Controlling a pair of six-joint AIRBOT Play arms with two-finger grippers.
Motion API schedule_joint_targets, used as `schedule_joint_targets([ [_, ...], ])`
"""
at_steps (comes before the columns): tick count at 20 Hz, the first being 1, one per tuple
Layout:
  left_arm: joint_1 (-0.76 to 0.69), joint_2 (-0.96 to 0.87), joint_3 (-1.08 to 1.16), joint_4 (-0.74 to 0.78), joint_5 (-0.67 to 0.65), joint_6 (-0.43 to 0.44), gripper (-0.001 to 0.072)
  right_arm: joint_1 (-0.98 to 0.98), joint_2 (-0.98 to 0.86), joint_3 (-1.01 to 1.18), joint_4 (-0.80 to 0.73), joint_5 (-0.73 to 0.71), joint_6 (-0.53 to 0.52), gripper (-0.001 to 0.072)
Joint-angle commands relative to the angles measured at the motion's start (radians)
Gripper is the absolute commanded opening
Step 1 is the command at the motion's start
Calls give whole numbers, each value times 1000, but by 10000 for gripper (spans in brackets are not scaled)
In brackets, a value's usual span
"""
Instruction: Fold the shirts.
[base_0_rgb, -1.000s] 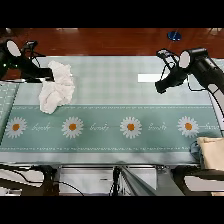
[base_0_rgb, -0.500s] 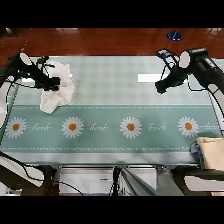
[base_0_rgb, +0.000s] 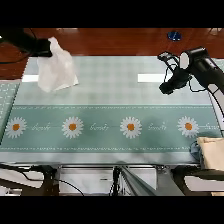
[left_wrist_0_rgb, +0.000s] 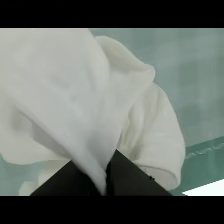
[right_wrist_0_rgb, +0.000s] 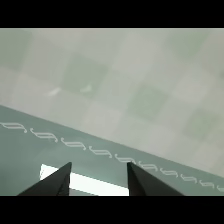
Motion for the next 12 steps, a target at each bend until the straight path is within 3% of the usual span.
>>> schedule_joint_targets([
  [1, -87, 143, 54, -24, -36, 1, 32, 1, 13, 1, -42, 111, 11, 417],
  [8, -325, 246, 48, -80, -69, -19, 32, 1, 183, 1, -71, 128, 11, 417],
  [12, -512, 244, -11, -154, 57, -18, 32, 0, 269, 1, -89, 111, 11, 417],
])
